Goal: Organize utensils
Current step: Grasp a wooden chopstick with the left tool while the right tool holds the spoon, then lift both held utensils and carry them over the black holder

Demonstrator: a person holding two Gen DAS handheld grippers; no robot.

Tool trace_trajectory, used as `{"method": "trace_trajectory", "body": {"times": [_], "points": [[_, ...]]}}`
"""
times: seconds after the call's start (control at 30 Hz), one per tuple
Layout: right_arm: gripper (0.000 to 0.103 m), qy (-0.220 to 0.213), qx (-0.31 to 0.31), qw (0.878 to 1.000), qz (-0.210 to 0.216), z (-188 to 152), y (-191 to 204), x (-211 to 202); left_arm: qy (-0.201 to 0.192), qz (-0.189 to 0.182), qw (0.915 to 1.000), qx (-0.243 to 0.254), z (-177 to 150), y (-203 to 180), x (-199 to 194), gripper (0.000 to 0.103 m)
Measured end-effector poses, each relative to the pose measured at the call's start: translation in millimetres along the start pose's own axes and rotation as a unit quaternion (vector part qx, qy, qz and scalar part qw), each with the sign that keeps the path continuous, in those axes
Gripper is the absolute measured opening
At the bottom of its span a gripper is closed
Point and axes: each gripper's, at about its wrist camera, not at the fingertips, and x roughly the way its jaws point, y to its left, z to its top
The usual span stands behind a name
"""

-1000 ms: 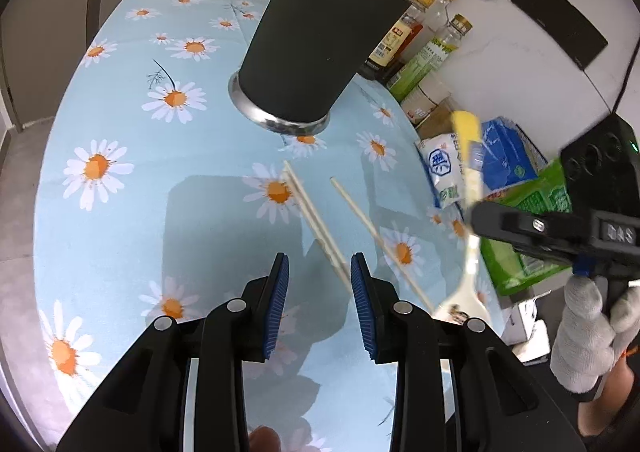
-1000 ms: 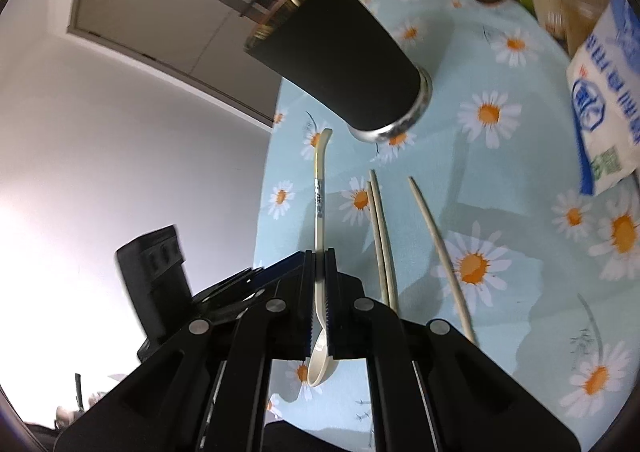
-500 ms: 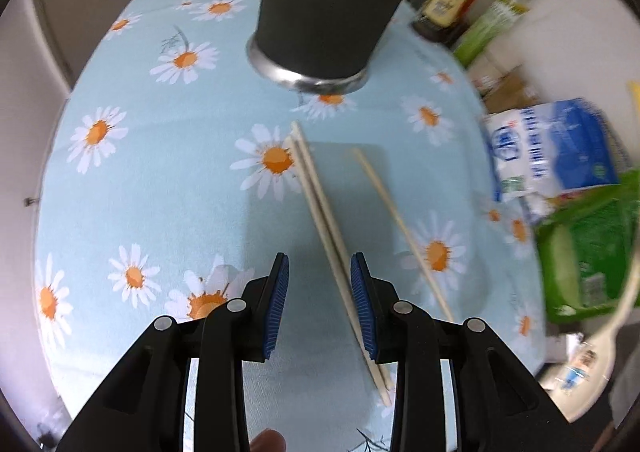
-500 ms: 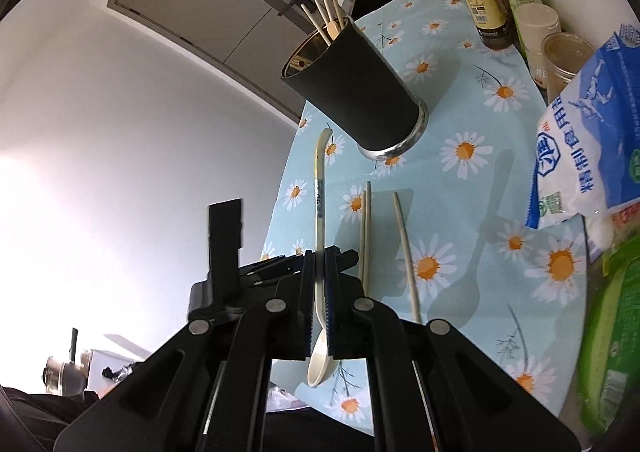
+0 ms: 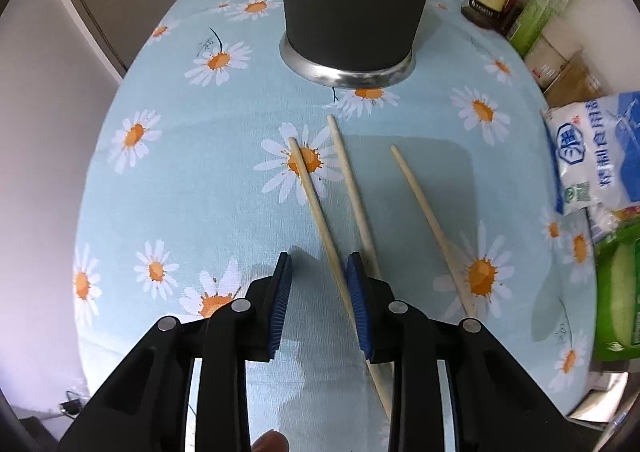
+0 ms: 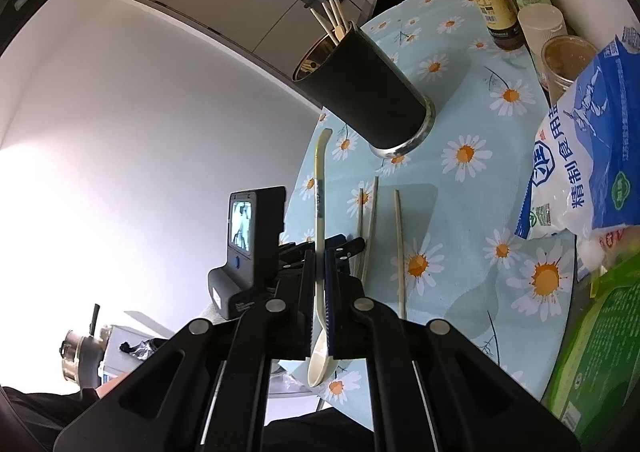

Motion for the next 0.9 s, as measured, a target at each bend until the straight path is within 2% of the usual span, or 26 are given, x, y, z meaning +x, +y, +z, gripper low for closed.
{"method": "trace_trajectory", "body": {"times": [0.07,0.13,0.2,0.3,0.5,0.73,0.8,0.9], "points": [[0.005,0.002,0.002,1.0,0.005,1,-2,0,0.004,0.001,0.9999,-0.01,2,1,0,0.025],[0.005,0.006,0.004,1.0,0.013,2,-4,0,0.005,0.005,0.9998,-0.018,3,1,0,0.019],[0.005,0.008,0.002,1.0,0.017,2,-5,1,0.009,0.006,0.9998,-0.016,5,0,1,0.008],[0.005,0.01,-0.004,1.0,0.017,4,-3,3,0.012,0.004,0.9995,-0.028,7,2,3,0.004],[0.005,0.01,-0.012,1.0,0.007,5,5,8,0.009,-0.016,0.9993,-0.034,6,8,3,0.004],[0.005,-0.007,-0.022,0.999,-0.031,13,20,16,0.003,-0.06,0.9974,-0.039,3,23,-3,0.004],[0.005,-0.011,-0.023,0.999,-0.04,15,22,19,-0.01,-0.084,0.9955,-0.043,2,29,-14,0.004],[0.005,-0.018,-0.02,0.998,-0.051,18,24,23,-0.037,-0.101,0.9936,-0.034,2,34,-33,0.004]]}}
